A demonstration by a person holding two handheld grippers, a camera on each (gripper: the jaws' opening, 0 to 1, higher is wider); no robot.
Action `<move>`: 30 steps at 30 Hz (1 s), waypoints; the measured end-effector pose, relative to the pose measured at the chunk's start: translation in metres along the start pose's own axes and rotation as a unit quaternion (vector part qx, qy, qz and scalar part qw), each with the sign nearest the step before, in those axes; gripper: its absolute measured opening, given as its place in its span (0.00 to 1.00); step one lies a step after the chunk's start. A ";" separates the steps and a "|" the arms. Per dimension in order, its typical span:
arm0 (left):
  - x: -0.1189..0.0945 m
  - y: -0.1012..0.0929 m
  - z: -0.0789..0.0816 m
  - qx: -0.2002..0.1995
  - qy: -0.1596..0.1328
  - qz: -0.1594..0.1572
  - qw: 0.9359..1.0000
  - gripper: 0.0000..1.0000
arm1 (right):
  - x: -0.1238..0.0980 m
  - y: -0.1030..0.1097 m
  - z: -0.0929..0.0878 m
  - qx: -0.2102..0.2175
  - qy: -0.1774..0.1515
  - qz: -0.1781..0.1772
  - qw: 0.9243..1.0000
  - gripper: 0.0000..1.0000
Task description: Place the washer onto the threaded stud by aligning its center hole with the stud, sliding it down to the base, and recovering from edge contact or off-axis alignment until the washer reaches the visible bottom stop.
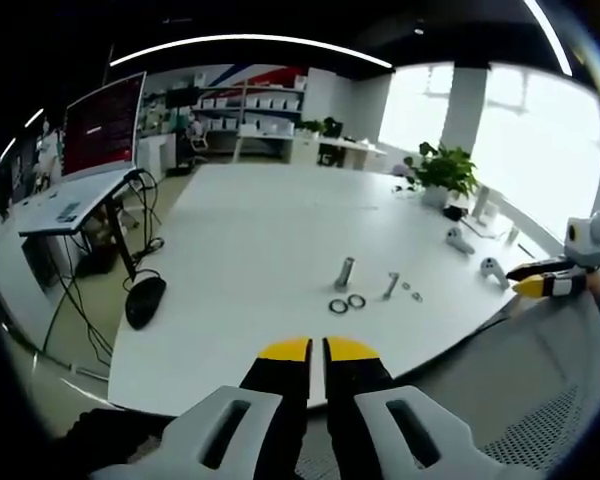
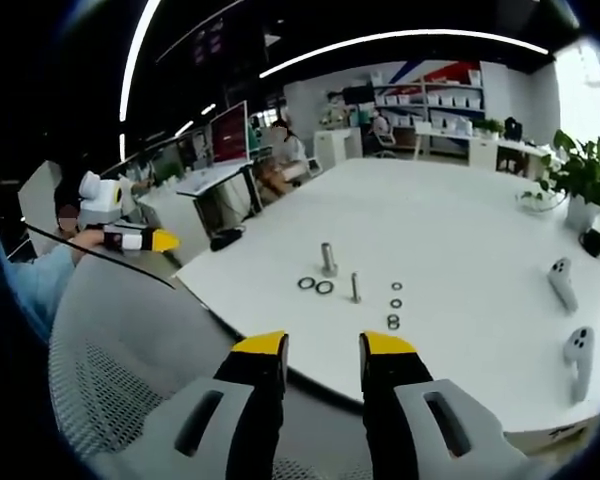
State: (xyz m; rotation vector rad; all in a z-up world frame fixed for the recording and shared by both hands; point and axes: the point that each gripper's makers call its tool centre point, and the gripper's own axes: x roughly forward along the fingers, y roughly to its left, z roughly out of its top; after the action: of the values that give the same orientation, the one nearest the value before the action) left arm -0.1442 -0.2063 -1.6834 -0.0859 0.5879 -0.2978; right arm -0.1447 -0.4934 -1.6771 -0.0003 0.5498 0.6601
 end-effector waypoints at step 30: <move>0.001 0.005 0.002 -0.006 -0.004 0.000 1.000 0.02 | 0.052 -0.057 -0.029 -0.165 0.168 0.134 0.963 0.24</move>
State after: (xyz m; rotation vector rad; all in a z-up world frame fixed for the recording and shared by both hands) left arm -0.1411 -0.2020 -1.6836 -0.0985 0.5827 -0.2930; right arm -0.0918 -0.5141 -1.7369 -0.3629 0.7681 1.0206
